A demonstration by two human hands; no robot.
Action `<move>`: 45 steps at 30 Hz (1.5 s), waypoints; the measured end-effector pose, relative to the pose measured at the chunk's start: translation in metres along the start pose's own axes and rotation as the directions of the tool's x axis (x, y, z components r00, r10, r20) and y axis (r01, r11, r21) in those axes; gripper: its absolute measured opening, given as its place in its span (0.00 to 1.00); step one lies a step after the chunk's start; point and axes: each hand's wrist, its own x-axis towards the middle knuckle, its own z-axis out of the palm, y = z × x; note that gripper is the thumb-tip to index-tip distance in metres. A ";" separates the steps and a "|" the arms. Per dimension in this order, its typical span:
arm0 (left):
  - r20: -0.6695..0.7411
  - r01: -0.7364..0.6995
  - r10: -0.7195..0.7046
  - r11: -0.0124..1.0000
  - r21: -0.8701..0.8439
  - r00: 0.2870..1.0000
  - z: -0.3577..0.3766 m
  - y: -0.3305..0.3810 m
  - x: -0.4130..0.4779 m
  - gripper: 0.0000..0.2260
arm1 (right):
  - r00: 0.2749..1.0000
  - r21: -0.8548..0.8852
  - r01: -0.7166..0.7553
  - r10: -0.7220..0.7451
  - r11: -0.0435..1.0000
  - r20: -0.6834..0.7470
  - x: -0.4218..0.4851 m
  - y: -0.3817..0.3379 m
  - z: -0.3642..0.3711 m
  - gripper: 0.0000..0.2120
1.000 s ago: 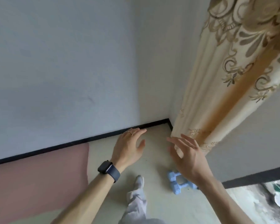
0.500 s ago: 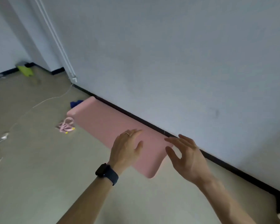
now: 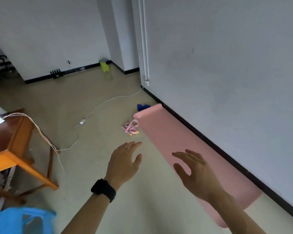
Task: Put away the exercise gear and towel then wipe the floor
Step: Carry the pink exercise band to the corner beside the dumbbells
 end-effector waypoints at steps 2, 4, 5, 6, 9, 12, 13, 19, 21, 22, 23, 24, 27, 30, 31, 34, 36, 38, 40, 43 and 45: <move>0.009 0.033 -0.033 0.999 0.016 0.999 -0.007 -0.037 0.017 0.21 | 1.000 0.014 0.015 -0.015 1.000 0.026 0.033 -0.014 0.018 0.19; 0.016 0.058 -0.058 0.998 0.029 0.998 -0.012 -0.070 0.038 0.21 | 0.999 0.028 0.026 -0.027 0.999 0.044 0.068 -0.024 0.036 0.19; 0.014 0.068 -0.069 0.997 0.034 0.998 -0.014 -0.085 0.051 0.21 | 0.998 0.034 0.030 -0.032 0.999 0.051 0.086 -0.028 0.044 0.18; 0.012 0.079 -0.079 0.996 0.036 0.997 -0.016 -0.100 0.065 0.21 | 0.998 0.041 0.032 -0.034 0.999 0.059 0.105 -0.030 0.053 0.18; 0.003 0.108 -0.108 0.993 0.051 0.994 -0.021 -0.142 0.114 0.21 | 0.997 0.072 0.034 -0.039 0.997 0.070 0.164 -0.033 0.080 0.18; -0.010 0.139 -0.138 0.989 0.059 0.990 -0.024 -0.184 0.168 0.22 | 0.996 0.101 0.041 -0.049 0.994 0.081 0.229 -0.029 0.107 0.19; -0.008 0.149 -0.149 0.987 0.068 0.989 -0.025 -0.198 0.185 0.22 | 0.994 0.108 0.042 -0.052 0.993 0.091 0.253 -0.027 0.115 0.19; -0.007 0.219 -0.220 0.969 0.113 0.975 -0.037 -0.273 0.273 0.22 | 0.982 0.112 0.014 -0.034 0.994 0.184 0.380 -0.027 0.161 0.20; 0.009 0.232 -0.235 0.965 0.124 0.972 -0.035 -0.299 0.301 0.23 | 0.976 0.114 0.013 -0.037 0.993 0.213 0.418 -0.028 0.178 0.20; 0.015 0.240 -0.243 0.963 0.124 0.970 -0.033 -0.312 0.314 0.23 | 0.973 0.112 0.012 -0.037 0.994 0.226 0.435 -0.027 0.187 0.21; 0.026 0.247 -0.251 0.961 0.123 0.968 -0.029 -0.325 0.327 0.23 | 0.971 0.110 0.009 -0.035 0.994 0.238 0.453 -0.026 0.196 0.21; 0.038 0.248 -0.254 0.961 0.124 0.966 -0.025 -0.338 0.342 0.23 | 0.968 0.106 0.003 -0.030 0.994 0.247 0.470 -0.025 0.206 0.21; 0.075 0.231 -0.243 0.963 0.136 0.967 -0.012 -0.377 0.389 0.22 | 0.966 0.080 0.004 -0.025 0.997 0.258 0.524 -0.025 0.234 0.20; 0.093 0.219 -0.232 0.967 0.133 0.968 -0.002 -0.421 0.444 0.21 | 0.967 0.051 0.017 -0.029 0.999 0.252 0.581 -0.026 0.261 0.18; 0.103 0.216 -0.230 0.968 0.127 0.968 0.003 -0.440 0.467 0.21 | 0.968 0.040 0.003 -0.013 0.999 0.252 0.604 -0.027 0.272 0.18; 0.125 0.185 -0.200 0.976 0.117 0.972 0.011 -0.477 0.522 0.21 | 0.970 -0.001 -0.042 0.041 0.999 0.241 0.654 -0.033 0.290 0.18; 0.171 0.170 -0.188 0.979 0.111 0.967 0.016 -0.504 0.564 0.21 | 0.967 -0.022 -0.084 0.087 0.996 0.238 0.689 -0.039 0.302 0.18; 0.211 0.142 -0.165 0.982 0.123 0.963 0.020 -0.525 0.604 0.21 | 0.963 -0.041 -0.110 0.116 0.993 0.244 0.724 -0.044 0.313 0.19; 0.255 0.108 -0.136 0.987 0.122 0.957 0.027 -0.542 0.642 0.21 | 0.953 -0.058 -0.153 0.163 0.986 0.255 0.754 -0.042 0.326 0.19; 0.339 0.061 -0.100 0.990 0.124 0.935 0.043 -0.563 0.692 0.21 | 0.931 -0.080 -0.223 0.236 0.972 0.280 0.792 -0.035 0.348 0.20; 0.396 0.029 -0.079 0.991 0.129 0.915 0.058 -0.576 0.725 0.21 | 0.914 -0.079 -0.271 0.282 0.959 0.292 0.817 -0.027 0.363 0.20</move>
